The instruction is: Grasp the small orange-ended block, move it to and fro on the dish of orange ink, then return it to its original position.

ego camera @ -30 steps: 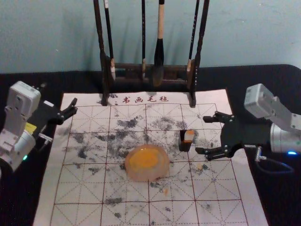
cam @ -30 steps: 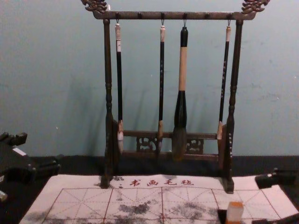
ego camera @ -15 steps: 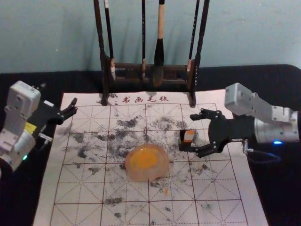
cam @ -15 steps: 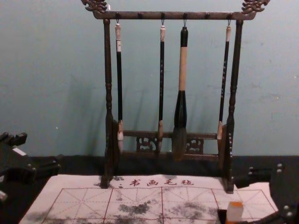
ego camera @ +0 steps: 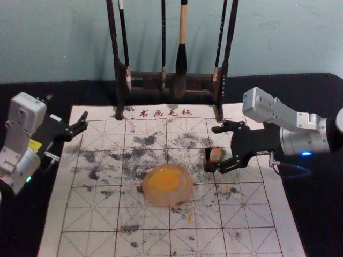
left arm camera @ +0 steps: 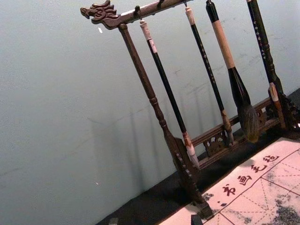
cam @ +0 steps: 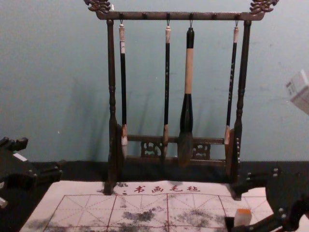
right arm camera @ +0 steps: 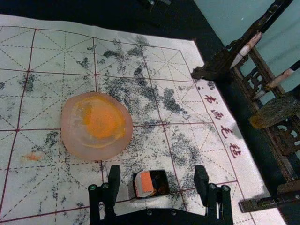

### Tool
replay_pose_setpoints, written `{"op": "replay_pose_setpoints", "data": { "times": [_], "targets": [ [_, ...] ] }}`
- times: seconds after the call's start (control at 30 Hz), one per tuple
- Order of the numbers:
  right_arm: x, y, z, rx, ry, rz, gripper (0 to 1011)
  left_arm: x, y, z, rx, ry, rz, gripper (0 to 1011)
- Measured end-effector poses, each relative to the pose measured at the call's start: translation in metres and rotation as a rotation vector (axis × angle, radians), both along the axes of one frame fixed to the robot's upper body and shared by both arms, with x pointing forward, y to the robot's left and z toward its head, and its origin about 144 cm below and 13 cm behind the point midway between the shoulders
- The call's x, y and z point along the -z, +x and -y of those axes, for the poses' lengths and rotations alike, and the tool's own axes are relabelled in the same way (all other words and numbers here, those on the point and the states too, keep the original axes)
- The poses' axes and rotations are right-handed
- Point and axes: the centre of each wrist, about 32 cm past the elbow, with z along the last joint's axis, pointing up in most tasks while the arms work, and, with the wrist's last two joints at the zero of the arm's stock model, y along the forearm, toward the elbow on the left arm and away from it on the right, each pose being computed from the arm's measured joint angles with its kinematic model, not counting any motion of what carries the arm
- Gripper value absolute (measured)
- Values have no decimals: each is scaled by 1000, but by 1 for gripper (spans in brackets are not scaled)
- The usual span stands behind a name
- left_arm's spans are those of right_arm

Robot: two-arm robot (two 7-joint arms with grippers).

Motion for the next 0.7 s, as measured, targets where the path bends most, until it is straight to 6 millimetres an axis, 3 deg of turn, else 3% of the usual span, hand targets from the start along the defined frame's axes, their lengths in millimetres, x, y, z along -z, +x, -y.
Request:
{"op": "replay_pose_setpoints", "data": {
  "times": [0.7],
  "targets": [
    [0,4,-2,-2,-19,-29,1000,0,0,0,0,0,0,1001]
  ]
}}
